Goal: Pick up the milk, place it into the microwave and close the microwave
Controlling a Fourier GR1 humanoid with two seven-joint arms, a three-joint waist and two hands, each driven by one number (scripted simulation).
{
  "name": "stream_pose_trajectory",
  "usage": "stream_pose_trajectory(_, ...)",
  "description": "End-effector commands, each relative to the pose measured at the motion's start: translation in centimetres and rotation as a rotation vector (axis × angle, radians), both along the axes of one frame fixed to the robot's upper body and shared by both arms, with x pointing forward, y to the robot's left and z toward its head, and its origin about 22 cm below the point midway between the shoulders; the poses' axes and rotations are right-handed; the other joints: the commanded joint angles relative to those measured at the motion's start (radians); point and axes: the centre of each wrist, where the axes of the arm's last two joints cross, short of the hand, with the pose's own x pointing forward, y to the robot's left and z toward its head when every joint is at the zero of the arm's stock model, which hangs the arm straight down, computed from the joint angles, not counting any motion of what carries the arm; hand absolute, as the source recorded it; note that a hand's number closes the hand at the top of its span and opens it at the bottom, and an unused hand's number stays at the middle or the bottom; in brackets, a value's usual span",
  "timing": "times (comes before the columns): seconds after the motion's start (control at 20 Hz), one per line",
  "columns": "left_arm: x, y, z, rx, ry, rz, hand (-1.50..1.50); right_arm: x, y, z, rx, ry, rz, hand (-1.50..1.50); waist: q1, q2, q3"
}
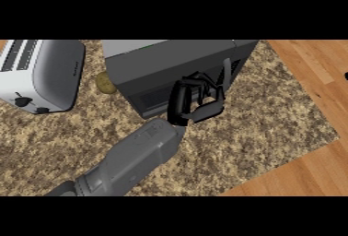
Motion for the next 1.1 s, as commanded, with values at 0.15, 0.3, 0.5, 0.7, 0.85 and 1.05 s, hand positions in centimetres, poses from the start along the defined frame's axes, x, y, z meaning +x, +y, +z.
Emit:
stream_pose_trajectory(0.15,2.0,0.5,0.2,0.101,0.022,0.020,1.50,0.4,0.4,0.9,0.030,-0.030,0.060,-1.50,-0.001,0.015,0.001)
stream_pose_trajectory(0.3,1.9,1.1,-1.0,0.155,0.039,0.052,1.50,0.2,0.5,0.4,0.039,-0.012,0.097,-1.50,-0.001,0.016,0.003)
stream_pose_trajectory(0.5,2.1,1.6,-1.4,0.159,0.096,0.126,1.50,0.0,0.3,0.7,0.024,-0.007,0.110,-1.50,0.013,0.009,0.002)
stream_pose_trajectory(0.7,1.9,2.2,-2.5,0.184,0.150,0.162,1.50,-0.2,0.0,1.3,0.026,-0.019,0.105,-1.50,0.034,0.002,0.000)
stream_pose_trajectory(0.85,2.2,2.4,-2.4,0.174,0.193,0.222,1.50,-0.6,-0.4,1.4,0.021,-0.014,0.086,-1.50,0.052,-0.008,-0.001)
stream_pose_trajectory(1.05,1.6,3.0,-3.6,0.166,0.218,0.206,1.50,-1.1,-0.7,1.4,0.034,-0.010,0.083,-1.50,0.077,-0.007,-0.003)
